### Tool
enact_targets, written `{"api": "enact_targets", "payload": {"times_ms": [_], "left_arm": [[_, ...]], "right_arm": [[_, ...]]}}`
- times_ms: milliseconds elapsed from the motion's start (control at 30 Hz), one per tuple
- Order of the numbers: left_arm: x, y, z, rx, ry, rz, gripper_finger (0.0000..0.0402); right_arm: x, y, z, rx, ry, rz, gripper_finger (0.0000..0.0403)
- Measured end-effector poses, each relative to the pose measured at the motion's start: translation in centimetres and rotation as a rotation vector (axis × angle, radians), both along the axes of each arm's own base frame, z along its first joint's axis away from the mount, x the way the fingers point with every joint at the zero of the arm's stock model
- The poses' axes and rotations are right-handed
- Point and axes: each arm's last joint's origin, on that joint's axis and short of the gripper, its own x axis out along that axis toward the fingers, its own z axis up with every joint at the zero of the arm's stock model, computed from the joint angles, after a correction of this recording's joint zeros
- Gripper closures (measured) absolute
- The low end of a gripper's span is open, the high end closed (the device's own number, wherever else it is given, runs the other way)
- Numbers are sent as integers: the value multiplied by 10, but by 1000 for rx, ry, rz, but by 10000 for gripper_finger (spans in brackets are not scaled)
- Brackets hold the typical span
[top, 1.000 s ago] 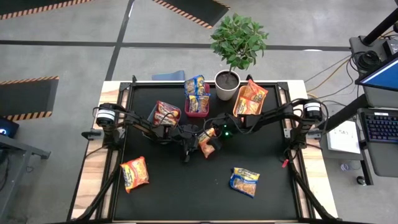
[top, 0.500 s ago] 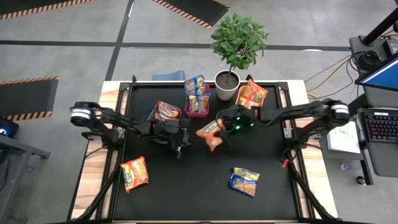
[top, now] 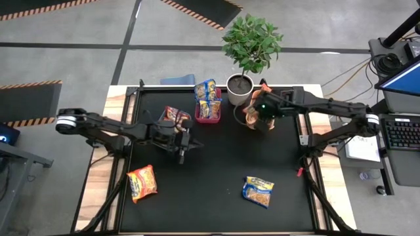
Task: Sort Maruchan noodles
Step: Put the right orange noodle pack into the yellow bin
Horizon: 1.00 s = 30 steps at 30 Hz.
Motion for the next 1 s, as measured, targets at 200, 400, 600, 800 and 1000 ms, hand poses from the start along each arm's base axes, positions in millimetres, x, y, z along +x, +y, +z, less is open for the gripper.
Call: {"api": "enact_targets", "payload": {"times_ms": [200, 400, 600, 800, 1000], "left_arm": [[-3, 0, 1, 0, -5, 0, 402], [-2, 0, -2, 0, 6, 0, 402], [-1, 0, -4, 10, 15, -3, 402], [-1, 0, -5, 14, 17, -4, 402], [-1, 0, -5, 17, 17, -5, 402]], "right_arm": [[-10, -23, -9, -42, 137, 50, 321], [-10, -32, -34, -25, 237, 126, 321], [-2, -33, -66, 14, 256, 203, 321], [8, -38, -95, 2, 301, 283, 320], [19, -43, -113, 25, 361, 300, 313]]}}
